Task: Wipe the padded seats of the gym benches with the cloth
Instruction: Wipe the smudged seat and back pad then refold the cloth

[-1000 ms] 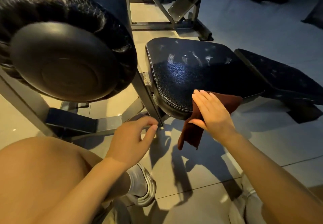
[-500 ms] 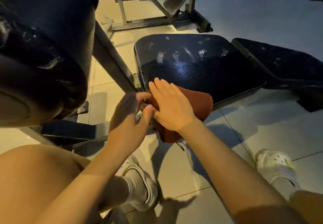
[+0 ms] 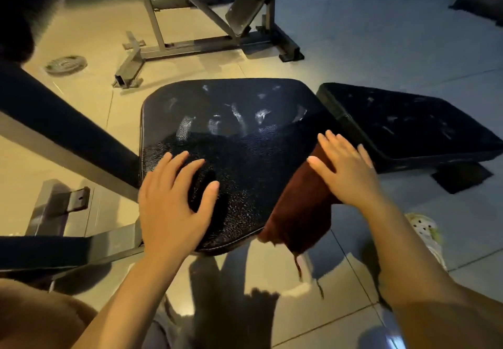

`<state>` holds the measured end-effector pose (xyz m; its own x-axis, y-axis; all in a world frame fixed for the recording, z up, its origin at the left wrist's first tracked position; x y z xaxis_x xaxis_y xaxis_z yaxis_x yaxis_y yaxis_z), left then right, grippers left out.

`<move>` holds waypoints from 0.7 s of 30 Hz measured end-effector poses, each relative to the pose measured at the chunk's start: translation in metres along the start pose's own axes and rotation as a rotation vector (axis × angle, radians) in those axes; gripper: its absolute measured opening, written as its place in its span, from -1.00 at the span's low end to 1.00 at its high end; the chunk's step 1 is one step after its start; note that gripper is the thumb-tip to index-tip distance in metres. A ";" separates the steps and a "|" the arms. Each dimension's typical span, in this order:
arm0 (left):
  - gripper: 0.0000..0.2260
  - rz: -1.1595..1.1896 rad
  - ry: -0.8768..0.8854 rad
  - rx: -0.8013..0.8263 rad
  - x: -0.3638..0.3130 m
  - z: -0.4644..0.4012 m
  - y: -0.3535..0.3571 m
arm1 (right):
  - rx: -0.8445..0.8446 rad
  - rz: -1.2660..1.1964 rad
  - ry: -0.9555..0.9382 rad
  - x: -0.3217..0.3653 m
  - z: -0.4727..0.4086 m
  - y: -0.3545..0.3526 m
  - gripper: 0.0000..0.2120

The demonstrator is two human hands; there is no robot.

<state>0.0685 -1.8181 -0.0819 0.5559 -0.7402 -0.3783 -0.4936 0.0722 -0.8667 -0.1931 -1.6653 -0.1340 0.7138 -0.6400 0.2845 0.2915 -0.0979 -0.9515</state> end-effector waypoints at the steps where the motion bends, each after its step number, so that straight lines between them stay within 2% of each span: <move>1: -0.54 -0.018 -0.013 -0.005 0.001 0.000 0.000 | -0.024 -0.011 -0.002 -0.006 -0.001 0.000 -0.30; 4: -0.53 -0.019 -0.053 -0.033 -0.001 0.003 -0.003 | -0.171 -0.075 0.020 -0.006 0.001 0.001 -0.43; 6: -0.52 0.058 -0.113 -0.068 -0.005 0.008 -0.008 | -0.266 -0.149 0.031 0.004 0.013 0.003 -0.40; 8: -0.52 0.125 -0.167 -0.107 -0.013 0.014 -0.011 | -0.323 -0.141 -0.097 0.035 0.030 0.005 -0.42; 11: -0.58 0.075 -0.170 -0.129 -0.031 0.030 -0.008 | -0.264 -0.077 -0.385 0.109 0.059 0.024 -0.48; 14: -0.61 0.058 -0.168 -0.169 -0.043 0.045 -0.008 | -0.183 -0.015 -0.629 0.165 0.082 0.037 -0.42; 17: -0.66 0.096 -0.253 -0.213 -0.047 0.050 -0.011 | -0.101 0.165 -0.798 0.160 0.079 0.043 -0.28; 19: -0.67 0.101 -0.278 -0.229 -0.054 0.050 -0.010 | -0.125 0.280 -0.882 0.138 0.075 0.043 -0.21; 21: -0.68 0.088 -0.263 -0.232 -0.064 0.048 -0.005 | -0.178 0.334 -0.883 0.108 0.064 0.040 -0.16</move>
<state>0.0673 -1.7386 -0.0691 0.6426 -0.5382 -0.5454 -0.6692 -0.0474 -0.7416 -0.0637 -1.6890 -0.1337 0.9859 0.1417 -0.0886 -0.0631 -0.1756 -0.9824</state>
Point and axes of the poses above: each hand's wrist, its own z-axis away from the middle knuckle, its own y-axis out of the palm, x = y × z, the point moved 9 cm from there along -z, towards the middle knuckle, and after that the axes turned 8 degrees about x, right-handed, at the moved point
